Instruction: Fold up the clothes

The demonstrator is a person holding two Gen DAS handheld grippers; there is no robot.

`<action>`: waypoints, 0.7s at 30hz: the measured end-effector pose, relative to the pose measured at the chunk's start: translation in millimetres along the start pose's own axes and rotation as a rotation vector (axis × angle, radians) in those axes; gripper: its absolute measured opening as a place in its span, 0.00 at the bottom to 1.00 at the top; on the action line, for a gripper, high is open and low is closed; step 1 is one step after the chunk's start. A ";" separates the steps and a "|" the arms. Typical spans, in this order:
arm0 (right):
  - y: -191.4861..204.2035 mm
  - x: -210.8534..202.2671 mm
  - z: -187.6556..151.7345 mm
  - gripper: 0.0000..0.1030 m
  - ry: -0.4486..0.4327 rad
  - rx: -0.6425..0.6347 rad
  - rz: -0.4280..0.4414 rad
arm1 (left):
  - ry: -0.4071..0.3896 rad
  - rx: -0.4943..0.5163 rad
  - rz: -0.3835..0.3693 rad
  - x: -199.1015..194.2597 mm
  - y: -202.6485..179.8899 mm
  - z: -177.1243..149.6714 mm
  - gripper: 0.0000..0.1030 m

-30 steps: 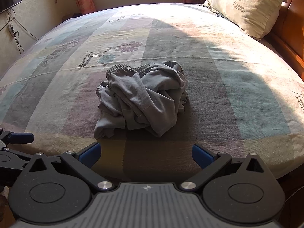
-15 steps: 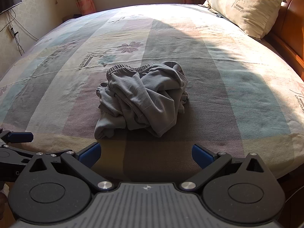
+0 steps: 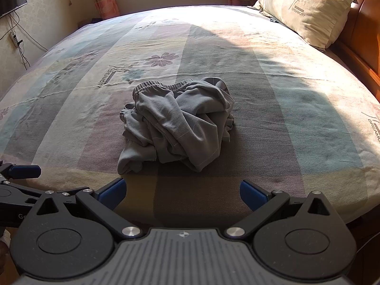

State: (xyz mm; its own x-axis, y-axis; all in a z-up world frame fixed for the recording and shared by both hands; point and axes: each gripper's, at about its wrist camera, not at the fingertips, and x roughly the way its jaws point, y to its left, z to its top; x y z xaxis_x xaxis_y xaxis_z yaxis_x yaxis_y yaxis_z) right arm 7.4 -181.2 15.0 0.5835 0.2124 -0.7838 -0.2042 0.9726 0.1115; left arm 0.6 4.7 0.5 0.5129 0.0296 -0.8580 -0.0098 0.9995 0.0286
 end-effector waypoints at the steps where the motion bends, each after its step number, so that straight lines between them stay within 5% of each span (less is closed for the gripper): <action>1: -0.3 0.2 0.1 1.00 0.000 0.001 -0.001 | 0.000 0.000 0.000 0.0 0.2 0.1 1.00; 21: -0.9 1.8 0.8 1.00 0.005 0.006 0.001 | -0.007 -0.008 0.005 0.9 3.9 1.4 1.00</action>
State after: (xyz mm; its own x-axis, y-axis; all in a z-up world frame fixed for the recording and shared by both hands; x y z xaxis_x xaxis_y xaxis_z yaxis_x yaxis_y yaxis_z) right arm 9.3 -181.7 14.0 0.5795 0.2126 -0.7868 -0.2002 0.9729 0.1154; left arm 2.3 8.7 0.5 0.5188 0.0345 -0.8542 -0.0195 0.9994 0.0285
